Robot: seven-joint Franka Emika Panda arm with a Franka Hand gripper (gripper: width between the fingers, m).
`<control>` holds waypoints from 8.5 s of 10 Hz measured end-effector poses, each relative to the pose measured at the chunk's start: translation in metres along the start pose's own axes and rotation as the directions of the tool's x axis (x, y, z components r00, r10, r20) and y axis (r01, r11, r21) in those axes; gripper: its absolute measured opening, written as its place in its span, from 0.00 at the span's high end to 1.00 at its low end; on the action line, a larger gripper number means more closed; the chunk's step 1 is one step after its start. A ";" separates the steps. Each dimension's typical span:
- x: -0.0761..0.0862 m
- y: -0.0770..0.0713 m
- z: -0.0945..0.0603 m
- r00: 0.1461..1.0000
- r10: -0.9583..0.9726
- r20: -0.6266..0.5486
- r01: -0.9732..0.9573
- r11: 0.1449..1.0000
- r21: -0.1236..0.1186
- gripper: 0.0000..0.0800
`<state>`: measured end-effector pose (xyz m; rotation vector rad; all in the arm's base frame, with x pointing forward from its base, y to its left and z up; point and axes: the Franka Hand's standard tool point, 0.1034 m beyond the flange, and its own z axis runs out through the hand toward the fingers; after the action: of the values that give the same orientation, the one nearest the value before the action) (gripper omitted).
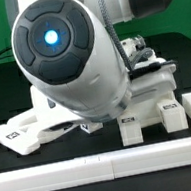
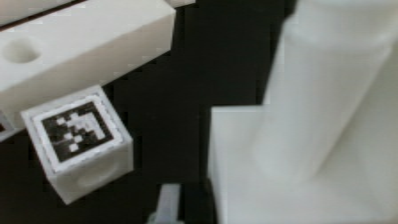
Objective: Assemble chair
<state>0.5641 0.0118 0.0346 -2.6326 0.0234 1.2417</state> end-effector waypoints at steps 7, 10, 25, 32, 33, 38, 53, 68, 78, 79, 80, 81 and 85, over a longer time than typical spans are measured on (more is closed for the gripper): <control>0.006 -0.014 0.002 1.000 -0.016 -0.012 0.016 1.000 -0.021 0.62; -0.002 -0.013 -0.020 0.998 -0.022 -0.054 0.021 1.000 -0.020 0.24; -0.048 0.073 -0.048 0.461 -0.618 -0.637 0.233 0.777 -0.585 0.19; -0.043 0.059 -0.033 0.486 -0.755 -0.440 0.399 0.640 -0.657 0.19; -0.042 0.060 -0.032 0.479 -0.792 -0.380 0.458 0.594 -0.662 0.19; -0.042 0.067 -0.030 0.275 -0.957 -0.093 0.592 0.244 -0.768 0.19; -0.044 0.100 0.053 -0.025 -0.947 0.321 0.712 -0.242 -0.659 0.19; -0.067 0.100 0.034 0.109 -0.973 0.202 0.690 -0.073 -0.720 0.64; -0.122 0.053 -0.043 0.598 -0.707 -0.377 0.395 0.669 -0.629 0.64; -0.123 0.056 -0.038 0.656 -0.589 -0.472 0.303 0.778 -0.550 0.64; -0.132 0.049 -0.044 0.709 -0.482 -0.515 0.231 0.848 -0.476 0.64; -0.134 0.039 -0.056 0.725 -0.374 -0.578 0.145 0.904 -0.402 0.64; -0.110 -0.014 -0.084 0.692 0.053 -0.720 -0.166 0.982 -0.088 0.64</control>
Offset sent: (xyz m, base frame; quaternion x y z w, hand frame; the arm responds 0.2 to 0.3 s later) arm 0.0058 0.0094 0.0000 -0.0116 0.0122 -0.0230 0.9996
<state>0.5591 -0.0014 0.1731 -3.1061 0.2327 0.1487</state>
